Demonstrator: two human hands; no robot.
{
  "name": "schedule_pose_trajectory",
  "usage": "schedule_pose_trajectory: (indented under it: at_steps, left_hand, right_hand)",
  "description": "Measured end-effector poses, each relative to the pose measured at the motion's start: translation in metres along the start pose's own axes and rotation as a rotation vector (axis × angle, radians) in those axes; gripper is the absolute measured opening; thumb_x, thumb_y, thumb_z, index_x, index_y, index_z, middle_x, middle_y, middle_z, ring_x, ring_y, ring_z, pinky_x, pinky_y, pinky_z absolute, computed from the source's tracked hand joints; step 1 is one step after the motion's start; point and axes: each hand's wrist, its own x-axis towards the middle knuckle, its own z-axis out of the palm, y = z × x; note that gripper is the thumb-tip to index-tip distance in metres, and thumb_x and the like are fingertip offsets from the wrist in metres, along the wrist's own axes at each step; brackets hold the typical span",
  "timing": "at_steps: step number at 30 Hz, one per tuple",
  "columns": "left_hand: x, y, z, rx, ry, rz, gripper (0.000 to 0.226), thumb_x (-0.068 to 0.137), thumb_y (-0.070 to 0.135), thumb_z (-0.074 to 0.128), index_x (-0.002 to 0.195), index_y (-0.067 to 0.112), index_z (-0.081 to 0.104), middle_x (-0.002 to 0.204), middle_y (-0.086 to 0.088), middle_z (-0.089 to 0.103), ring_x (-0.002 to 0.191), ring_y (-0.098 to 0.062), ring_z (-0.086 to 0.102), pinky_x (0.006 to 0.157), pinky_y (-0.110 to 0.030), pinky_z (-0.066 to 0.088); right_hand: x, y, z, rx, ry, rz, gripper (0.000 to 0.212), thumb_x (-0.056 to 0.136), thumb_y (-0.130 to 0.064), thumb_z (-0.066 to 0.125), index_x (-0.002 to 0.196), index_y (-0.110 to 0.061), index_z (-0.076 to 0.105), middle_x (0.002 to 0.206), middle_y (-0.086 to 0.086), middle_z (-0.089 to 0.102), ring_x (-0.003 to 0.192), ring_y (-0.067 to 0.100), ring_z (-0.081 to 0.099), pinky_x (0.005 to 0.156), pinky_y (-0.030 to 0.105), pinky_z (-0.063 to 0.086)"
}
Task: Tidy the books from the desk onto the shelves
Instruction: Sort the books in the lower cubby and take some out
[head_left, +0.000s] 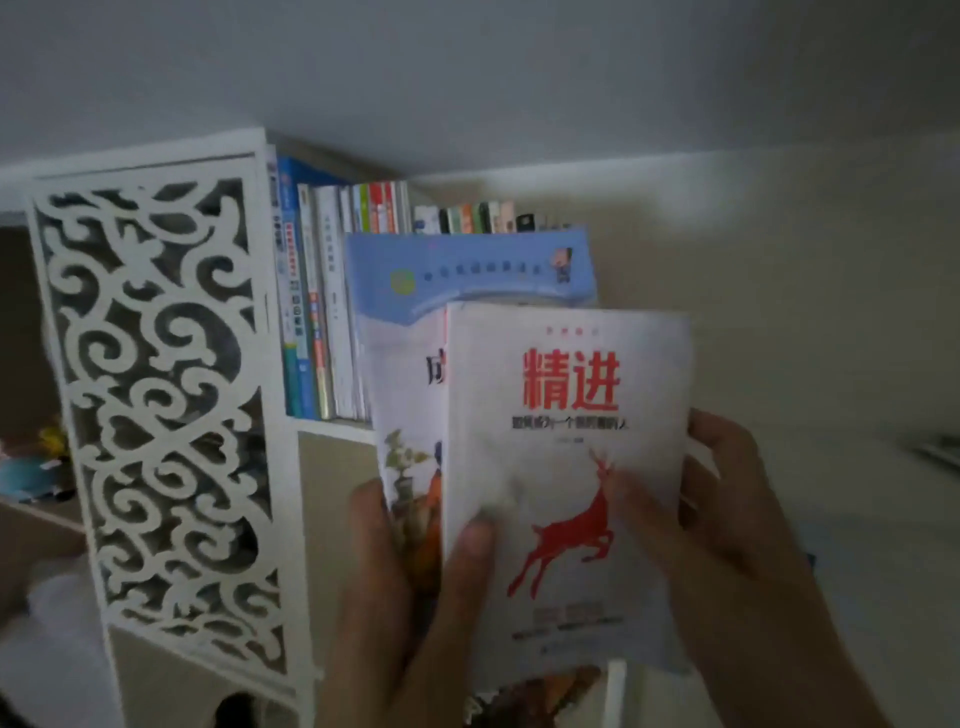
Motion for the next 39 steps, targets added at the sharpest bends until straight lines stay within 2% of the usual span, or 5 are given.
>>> schedule_pose_trajectory:
  at_steps: [9, 15, 21, 35, 39]
  left_hand:
    - [0.094, 0.017, 0.141, 0.364, -0.236, 0.303, 0.019, 0.108, 0.045, 0.035, 0.114, 0.028, 0.029, 0.092, 0.001, 0.070, 0.067, -0.017, 0.072, 0.057, -0.035, 0.062]
    - [0.114, -0.018, 0.172, 0.892, -0.057, 0.560, 0.022, 0.097, 0.038, 0.065, 0.100, 0.017, 0.057, 0.067, 0.001, 0.068, 0.045, -0.017, 0.065, 0.039, -0.025, 0.038]
    - [0.119, -0.029, 0.177, 0.972, 0.230, 0.588, 0.055, 0.102, 0.030, 0.059, 0.150, 0.005, 0.048, 0.121, -0.014, 0.063, 0.104, -0.029, 0.060, 0.087, -0.044, 0.050]
    - [0.111, -0.038, 0.176, 0.834, 0.176, 0.548, 0.064, 0.091, 0.027, 0.066, 0.151, 0.011, 0.049, 0.130, -0.013, 0.054, 0.110, -0.028, 0.051, 0.090, -0.044, 0.049]
    - [0.113, -0.038, 0.176, 0.804, 0.228, 0.502, 0.070, 0.093, 0.036, 0.065, 0.153, 0.008, 0.044, 0.140, -0.019, 0.045, 0.124, -0.035, 0.049, 0.100, -0.051, 0.049]
  right_hand:
    - [0.173, -0.004, -0.094, -0.061, 0.163, -0.013, 0.047, 0.089, 0.001, 0.068, 0.132, -0.005, 0.050, 0.109, 0.017, 0.071, 0.080, 0.025, 0.071, 0.066, 0.038, 0.055]
    - [0.221, 0.046, -0.092, -0.009, 0.135, 0.114, 0.026, 0.086, 0.004, 0.070, 0.108, -0.005, 0.061, 0.097, 0.012, 0.070, 0.070, 0.016, 0.071, 0.053, 0.030, 0.057]
    - [0.241, 0.068, -0.083, -0.083, 0.059, 0.074, 0.019, 0.085, -0.003, 0.074, 0.102, -0.012, 0.070, 0.090, 0.007, 0.077, 0.079, 0.022, 0.075, 0.071, 0.039, 0.062]
    - [0.232, 0.103, -0.074, -0.924, -0.089, -0.235, 0.036, 0.091, -0.061, 0.047, 0.120, -0.044, 0.061, 0.124, -0.007, 0.054, 0.110, 0.013, 0.052, 0.095, 0.031, 0.048]
    - [0.208, 0.082, -0.069, -0.387, -0.243, -0.062, 0.041, 0.083, -0.063, 0.067, 0.119, -0.043, 0.062, 0.110, -0.013, 0.068, 0.095, 0.006, 0.069, 0.080, 0.032, 0.059]
